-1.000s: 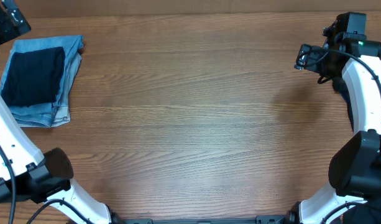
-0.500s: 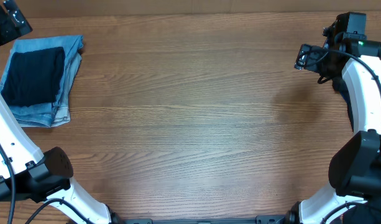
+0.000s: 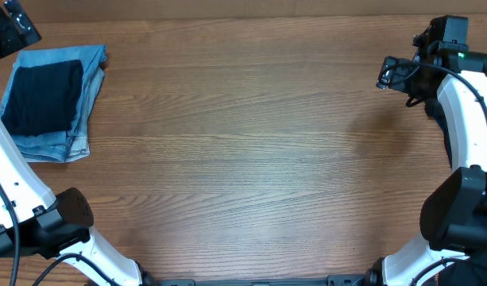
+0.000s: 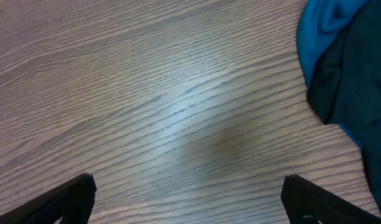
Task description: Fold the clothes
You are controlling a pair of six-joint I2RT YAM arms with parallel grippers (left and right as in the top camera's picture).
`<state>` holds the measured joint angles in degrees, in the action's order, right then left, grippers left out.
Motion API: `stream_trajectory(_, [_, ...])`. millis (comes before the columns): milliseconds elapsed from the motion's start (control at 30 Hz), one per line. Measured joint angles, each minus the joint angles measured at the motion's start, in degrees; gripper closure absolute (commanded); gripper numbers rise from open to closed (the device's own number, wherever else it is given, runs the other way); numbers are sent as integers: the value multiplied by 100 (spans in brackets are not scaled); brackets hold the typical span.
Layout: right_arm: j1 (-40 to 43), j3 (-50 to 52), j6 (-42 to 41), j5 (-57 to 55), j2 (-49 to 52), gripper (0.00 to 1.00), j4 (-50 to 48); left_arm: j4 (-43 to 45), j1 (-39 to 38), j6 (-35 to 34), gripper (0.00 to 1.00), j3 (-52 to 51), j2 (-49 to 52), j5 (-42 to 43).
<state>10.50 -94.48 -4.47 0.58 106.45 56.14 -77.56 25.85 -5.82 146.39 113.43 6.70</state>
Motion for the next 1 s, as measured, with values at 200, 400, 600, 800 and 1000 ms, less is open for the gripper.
stream_trajectory(200, [-11,63,-2,2,-721,0,7,0,0,0,0,0,0,0])
stream_trajectory(400, [-481,61,-2,-57,-3493,0,-33,-2,0,0,0,0,0,2])
stream_trajectory(600, [-1784,136,2,-129,-5847,0,109,-4,0,0,0,0,0,4])
stream_trajectory(800, [-1891,1392,0,306,-8376,0,553,-2,0,-2,0,0,0,11])
stream_trajectory(1000, [-1921,3906,-4,413,-9906,0,81,0,0,-2,0,0,0,20])
